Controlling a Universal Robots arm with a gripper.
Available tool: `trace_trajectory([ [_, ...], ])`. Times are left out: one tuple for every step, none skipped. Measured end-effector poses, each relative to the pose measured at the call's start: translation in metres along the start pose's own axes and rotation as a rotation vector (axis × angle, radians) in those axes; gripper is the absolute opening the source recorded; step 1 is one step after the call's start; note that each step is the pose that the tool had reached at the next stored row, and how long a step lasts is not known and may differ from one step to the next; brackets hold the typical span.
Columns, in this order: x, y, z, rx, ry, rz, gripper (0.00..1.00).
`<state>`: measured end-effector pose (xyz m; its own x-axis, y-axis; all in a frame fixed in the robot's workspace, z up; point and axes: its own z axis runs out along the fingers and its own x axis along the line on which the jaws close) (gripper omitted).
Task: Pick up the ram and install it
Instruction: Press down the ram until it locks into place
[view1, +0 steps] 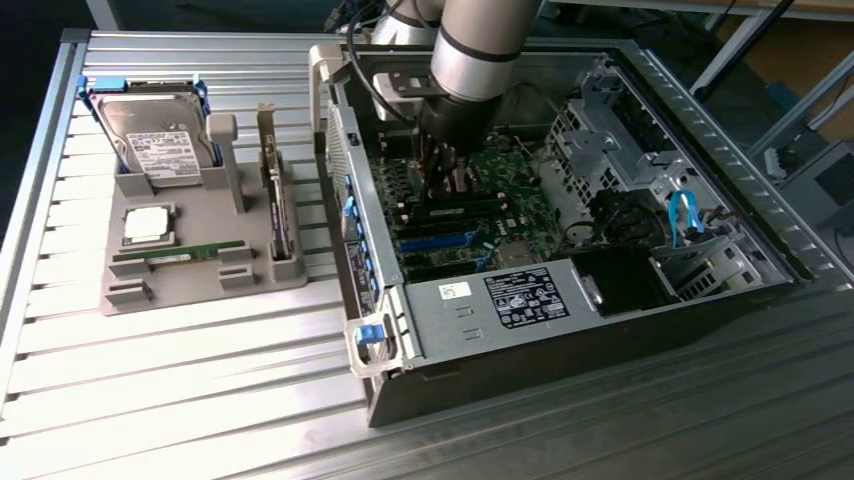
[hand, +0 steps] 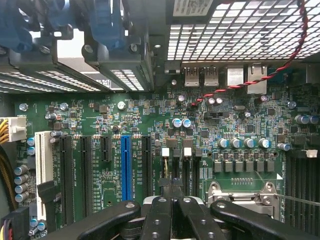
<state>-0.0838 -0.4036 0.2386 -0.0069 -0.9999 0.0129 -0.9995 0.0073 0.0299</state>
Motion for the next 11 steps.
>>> trace_trajectory([
  [0.0000,0.0000,0.0007,0.0000,0.0000,0.000,0.10],
  [0.0000,0.0000,0.0011,-0.0001,0.0001,0.000,0.10],
  [0.0000,0.0000,0.0014,-0.0001,0.0001,0.000,0.10],
  [0.0000,0.0000,0.0017,-0.0001,0.0003,0.000,0.10],
  [0.0000,0.0000,0.0019,-0.0001,0.0003,0.000,0.10],
  [0.0000,-0.0001,0.0025,-0.0001,0.0001,0.000,0.10],
  [0.0000,-0.0001,0.0027,-0.0001,0.0002,0.000,0.10],
  [0.0000,-0.0001,0.0030,-0.0001,0.0002,0.000,0.10],
  [0.0000,-0.0001,0.0031,0.0000,0.0001,0.000,0.10],
  [-0.0001,-0.0001,0.0031,0.0000,0.0001,0.000,0.10],
  [0.0000,-0.0001,0.0031,0.0000,0.0001,0.000,0.10],
])
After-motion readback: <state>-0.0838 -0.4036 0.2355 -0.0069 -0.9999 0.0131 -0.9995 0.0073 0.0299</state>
